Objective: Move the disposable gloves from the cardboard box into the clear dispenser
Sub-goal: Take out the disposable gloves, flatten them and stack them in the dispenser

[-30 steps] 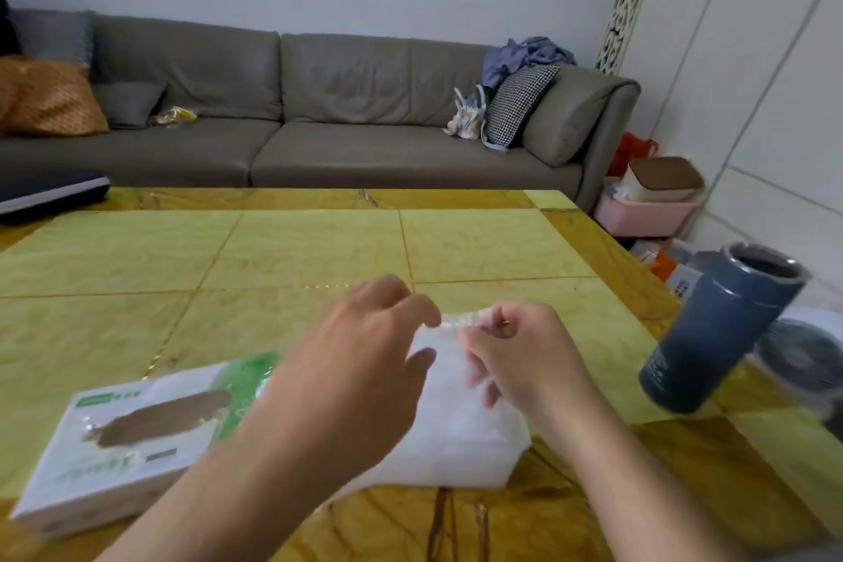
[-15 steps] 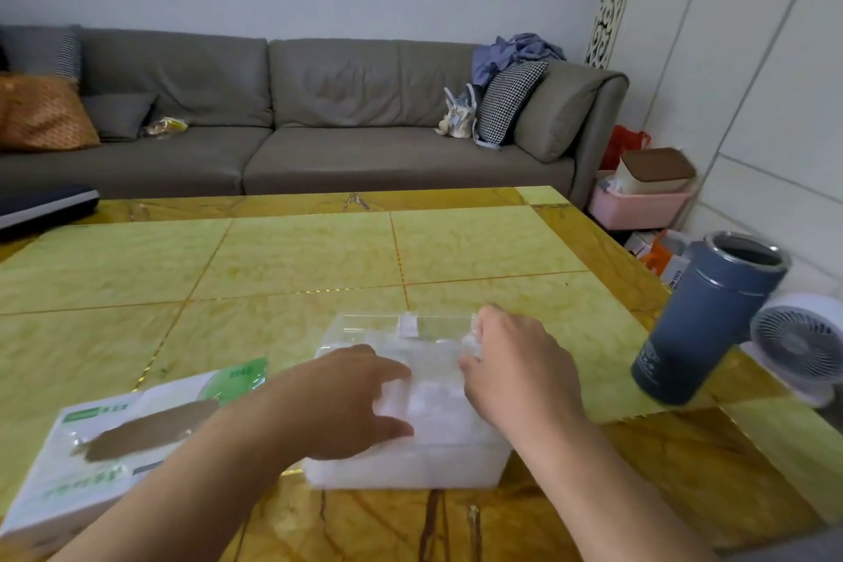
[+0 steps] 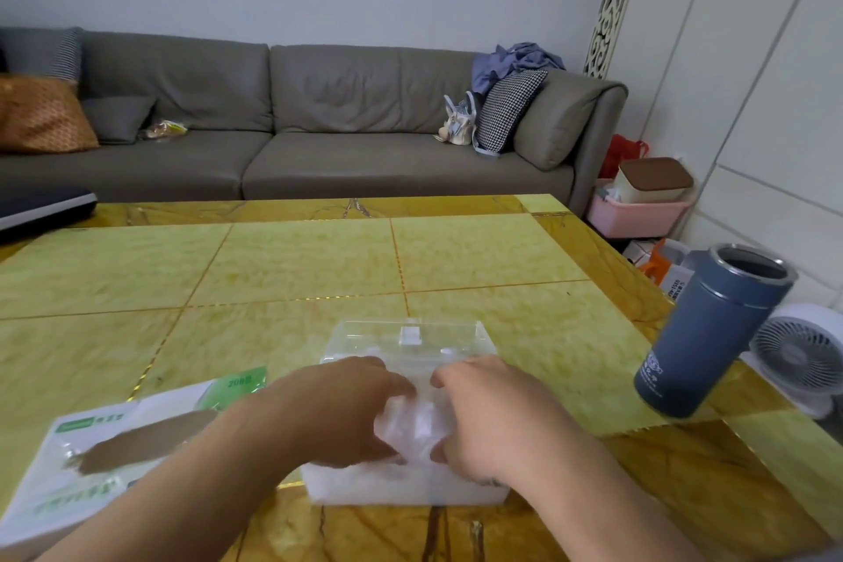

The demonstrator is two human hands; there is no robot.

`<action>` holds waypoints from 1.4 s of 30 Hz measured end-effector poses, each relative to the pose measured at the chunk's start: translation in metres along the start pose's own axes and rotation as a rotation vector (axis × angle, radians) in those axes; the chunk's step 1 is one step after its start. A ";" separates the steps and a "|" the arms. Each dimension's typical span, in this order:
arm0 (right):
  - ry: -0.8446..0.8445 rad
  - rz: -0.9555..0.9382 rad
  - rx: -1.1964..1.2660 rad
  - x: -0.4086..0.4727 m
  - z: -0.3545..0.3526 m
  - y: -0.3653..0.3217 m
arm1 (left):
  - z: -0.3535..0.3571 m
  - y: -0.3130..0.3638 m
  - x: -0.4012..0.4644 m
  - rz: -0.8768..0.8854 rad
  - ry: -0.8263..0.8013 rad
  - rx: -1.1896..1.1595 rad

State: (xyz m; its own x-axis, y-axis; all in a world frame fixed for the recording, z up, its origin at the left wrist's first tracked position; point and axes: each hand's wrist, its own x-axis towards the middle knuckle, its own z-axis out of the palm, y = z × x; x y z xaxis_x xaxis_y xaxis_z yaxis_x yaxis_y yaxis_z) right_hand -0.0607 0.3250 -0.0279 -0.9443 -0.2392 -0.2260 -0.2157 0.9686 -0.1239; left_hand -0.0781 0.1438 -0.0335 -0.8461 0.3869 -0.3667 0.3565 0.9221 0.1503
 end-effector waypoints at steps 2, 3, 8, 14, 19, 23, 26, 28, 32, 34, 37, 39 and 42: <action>-0.040 -0.010 -0.066 0.004 0.000 -0.001 | -0.005 -0.005 0.000 0.011 -0.072 0.012; -0.060 -0.015 -0.095 0.005 -0.002 -0.003 | -0.007 -0.006 0.001 0.026 -0.101 0.025; -0.179 -0.013 -0.183 0.011 -0.012 -0.009 | -0.011 -0.012 -0.001 0.014 -0.130 0.110; -0.317 -0.051 -0.261 0.020 -0.016 -0.019 | -0.021 0.006 -0.030 0.039 0.149 0.133; -0.284 -0.050 -0.253 0.017 -0.015 -0.022 | -0.004 0.043 -0.026 -0.113 0.084 0.172; -0.228 -0.016 -0.207 0.011 -0.010 -0.018 | -0.008 0.032 -0.017 -0.278 0.012 0.205; -0.240 0.005 -0.171 0.011 -0.009 -0.016 | -0.007 0.035 -0.007 -0.288 -0.030 0.219; -0.263 0.014 -0.128 0.012 -0.011 -0.016 | -0.004 0.039 -0.002 -0.303 -0.074 0.219; -0.323 0.035 -0.040 0.017 -0.008 -0.015 | 0.003 0.032 0.009 -0.329 -0.182 0.175; -0.343 0.052 0.013 0.019 -0.008 -0.012 | 0.002 0.026 0.006 -0.329 -0.190 0.143; -0.330 0.048 0.072 0.020 -0.009 -0.009 | 0.000 0.024 -0.001 -0.295 -0.147 0.043; -0.310 0.047 0.080 0.017 -0.008 -0.009 | 0.001 0.028 -0.006 -0.287 -0.096 -0.030; -0.255 0.034 0.037 0.010 -0.008 -0.012 | 0.004 0.034 -0.018 -0.262 0.002 -0.061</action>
State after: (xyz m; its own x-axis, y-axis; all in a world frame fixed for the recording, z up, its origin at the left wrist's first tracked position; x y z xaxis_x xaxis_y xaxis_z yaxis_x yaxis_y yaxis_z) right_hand -0.0698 0.3117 -0.0212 -0.8567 -0.2202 -0.4665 -0.1708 0.9744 -0.1462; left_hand -0.0492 0.1676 -0.0250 -0.9073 0.1352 -0.3982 0.1009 0.9892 0.1060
